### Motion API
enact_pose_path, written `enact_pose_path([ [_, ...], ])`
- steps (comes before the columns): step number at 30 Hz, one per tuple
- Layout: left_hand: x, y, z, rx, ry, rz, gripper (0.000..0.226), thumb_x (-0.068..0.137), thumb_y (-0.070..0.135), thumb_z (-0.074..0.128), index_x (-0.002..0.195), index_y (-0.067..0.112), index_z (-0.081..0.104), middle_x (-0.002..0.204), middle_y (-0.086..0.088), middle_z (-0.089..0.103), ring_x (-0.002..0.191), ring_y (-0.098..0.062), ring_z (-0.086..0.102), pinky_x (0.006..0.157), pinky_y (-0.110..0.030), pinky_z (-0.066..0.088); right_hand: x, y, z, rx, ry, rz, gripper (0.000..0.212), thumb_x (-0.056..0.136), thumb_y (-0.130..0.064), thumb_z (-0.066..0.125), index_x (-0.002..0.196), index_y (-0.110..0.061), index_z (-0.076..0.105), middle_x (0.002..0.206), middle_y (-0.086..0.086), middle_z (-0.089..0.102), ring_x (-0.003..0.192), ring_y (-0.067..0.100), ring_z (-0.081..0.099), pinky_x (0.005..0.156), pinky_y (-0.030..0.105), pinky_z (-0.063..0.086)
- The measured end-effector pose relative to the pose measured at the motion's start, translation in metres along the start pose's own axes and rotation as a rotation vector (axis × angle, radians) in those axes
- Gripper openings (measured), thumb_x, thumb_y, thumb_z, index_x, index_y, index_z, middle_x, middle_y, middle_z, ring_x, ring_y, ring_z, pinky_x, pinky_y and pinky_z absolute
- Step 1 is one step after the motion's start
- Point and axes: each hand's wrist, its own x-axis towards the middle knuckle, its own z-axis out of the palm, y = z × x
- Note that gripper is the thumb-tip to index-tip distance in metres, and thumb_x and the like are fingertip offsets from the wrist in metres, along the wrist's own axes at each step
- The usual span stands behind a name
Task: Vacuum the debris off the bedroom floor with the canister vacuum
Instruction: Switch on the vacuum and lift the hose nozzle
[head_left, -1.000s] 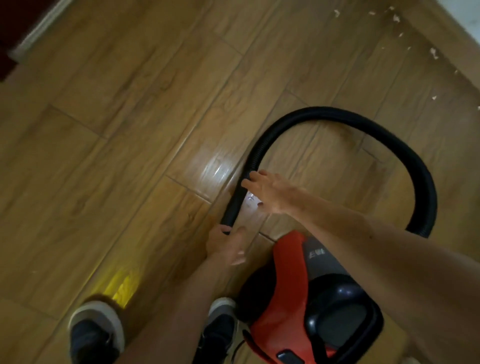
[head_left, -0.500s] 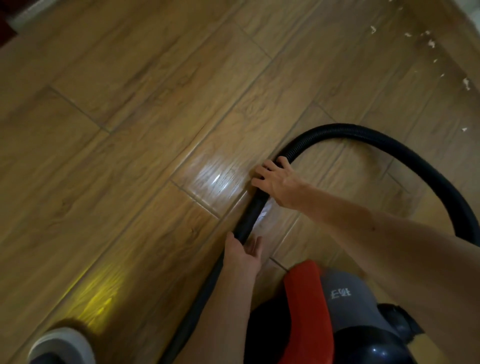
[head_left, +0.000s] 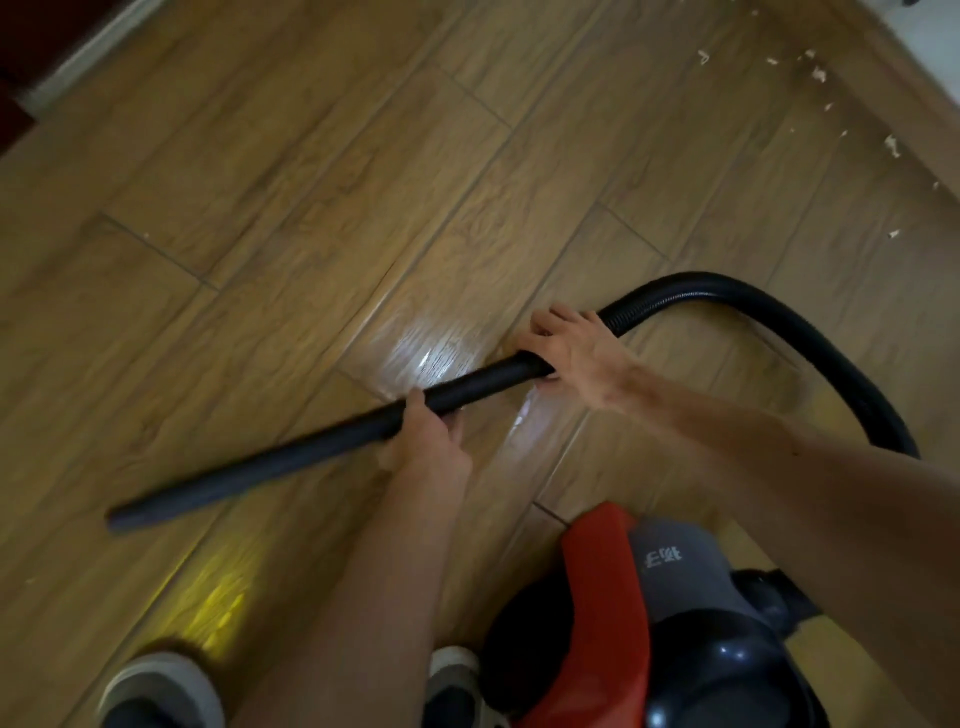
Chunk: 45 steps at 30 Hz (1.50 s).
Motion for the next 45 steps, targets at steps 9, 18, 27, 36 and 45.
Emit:
enact_pose_path([
  [9, -0.149, 0.022, 0.061, 0.262, -0.176, 0.386, 0.046, 0.086, 0.011, 0.07, 0.124, 0.014, 0.044, 0.117, -0.009, 0.059, 0.077, -0.017, 0.064, 0.063, -0.031, 0.059, -0.087, 0.003, -0.1, 0.292, 0.233, 0.331, 0.038, 0.081, -0.039, 0.068, 0.113, -0.02, 0.06, 0.104, 0.004, 0.055, 0.098, 0.026, 0.051, 0.076, 0.043, 0.047],
  [18, -0.341, -0.021, 0.13, 0.554, -0.46, 0.562, 0.053, 0.085, 0.013, 0.073, 0.13, 0.02, 0.045, 0.085, 0.009, 0.053, 0.088, -0.02, 0.063, 0.065, -0.027, 0.057, -0.183, 0.048, -0.21, 0.536, 0.519, 0.668, 0.031, 0.083, -0.035, 0.068, 0.11, -0.021, 0.062, 0.104, 0.001, 0.057, 0.098, 0.02, 0.049, 0.082, 0.039, 0.044],
  [27, -0.524, -0.043, 0.239, 0.782, -0.837, 0.794, 0.055, 0.082, 0.026, 0.076, 0.127, 0.026, 0.044, 0.091, 0.005, 0.068, 0.088, -0.013, 0.069, 0.088, -0.044, 0.057, -0.222, 0.109, -0.368, 0.812, 0.841, 0.905, 0.022, 0.082, -0.031, 0.072, 0.098, -0.028, 0.057, 0.09, -0.014, 0.056, 0.086, 0.009, 0.054, 0.083, 0.035, 0.049],
  [36, -0.679, -0.04, 0.374, 0.952, -1.226, 1.003, 0.042, 0.085, 0.025, 0.073, 0.119, 0.028, 0.048, 0.083, 0.005, 0.071, 0.069, -0.004, 0.071, 0.069, -0.026, 0.061, -0.197, 0.186, -0.524, 0.997, 1.171, 1.066, 0.032, 0.078, -0.029, 0.079, 0.095, -0.031, 0.052, 0.094, -0.011, 0.059, 0.087, 0.008, 0.059, 0.077, 0.036, 0.057],
  [45, -0.794, -0.028, 0.454, 1.044, -1.516, 0.812, 0.03, 0.092, 0.023, 0.064, 0.121, 0.017, 0.056, 0.09, -0.015, 0.073, 0.084, -0.028, 0.072, 0.071, -0.04, 0.062, -0.208, 0.246, -0.645, 0.929, 1.235, 1.205, 0.028, 0.081, -0.028, 0.077, 0.098, -0.016, 0.059, 0.096, -0.002, 0.049, 0.084, 0.015, 0.053, 0.063, 0.012, 0.037],
])
